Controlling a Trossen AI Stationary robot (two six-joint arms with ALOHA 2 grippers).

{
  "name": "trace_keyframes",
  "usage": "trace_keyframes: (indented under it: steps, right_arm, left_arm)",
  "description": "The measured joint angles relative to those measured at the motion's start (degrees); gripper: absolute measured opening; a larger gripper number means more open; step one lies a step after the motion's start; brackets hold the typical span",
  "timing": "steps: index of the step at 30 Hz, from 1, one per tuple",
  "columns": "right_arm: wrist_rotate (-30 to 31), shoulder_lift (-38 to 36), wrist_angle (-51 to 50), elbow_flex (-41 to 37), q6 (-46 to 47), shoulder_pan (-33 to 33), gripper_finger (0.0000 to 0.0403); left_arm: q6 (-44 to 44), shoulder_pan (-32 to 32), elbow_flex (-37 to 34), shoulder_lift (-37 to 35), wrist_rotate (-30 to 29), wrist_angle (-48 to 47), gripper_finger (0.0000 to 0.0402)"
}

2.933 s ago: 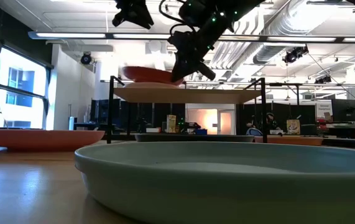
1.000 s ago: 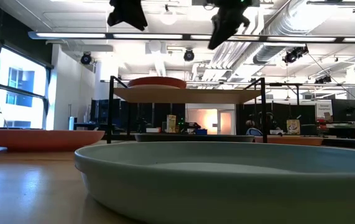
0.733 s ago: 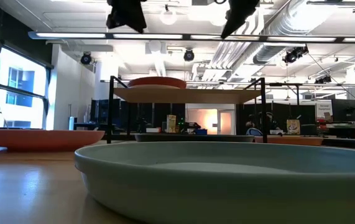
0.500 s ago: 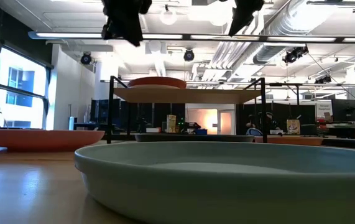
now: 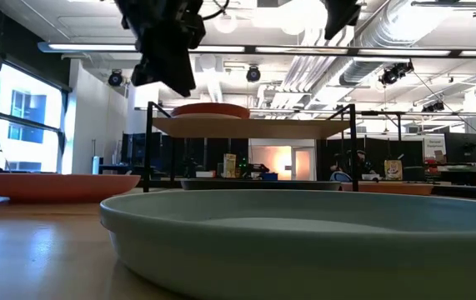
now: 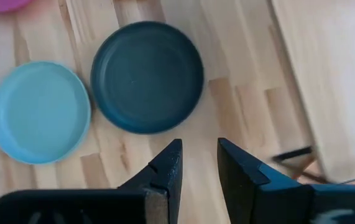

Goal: Place and stack plates onto a shelf
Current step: Stack the black plate on top of the orange plate on the shelf

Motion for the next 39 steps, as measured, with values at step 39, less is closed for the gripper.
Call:
trace_keyframes:
  steps: [39]
  right_arm:
    - [8.33,0.04,44.17,-43.43,56.96,10.99,0.0081]
  left_arm:
    - [-1.44,-6.14,-2.99,-10.23,-2.12,-12.27,0.0074]
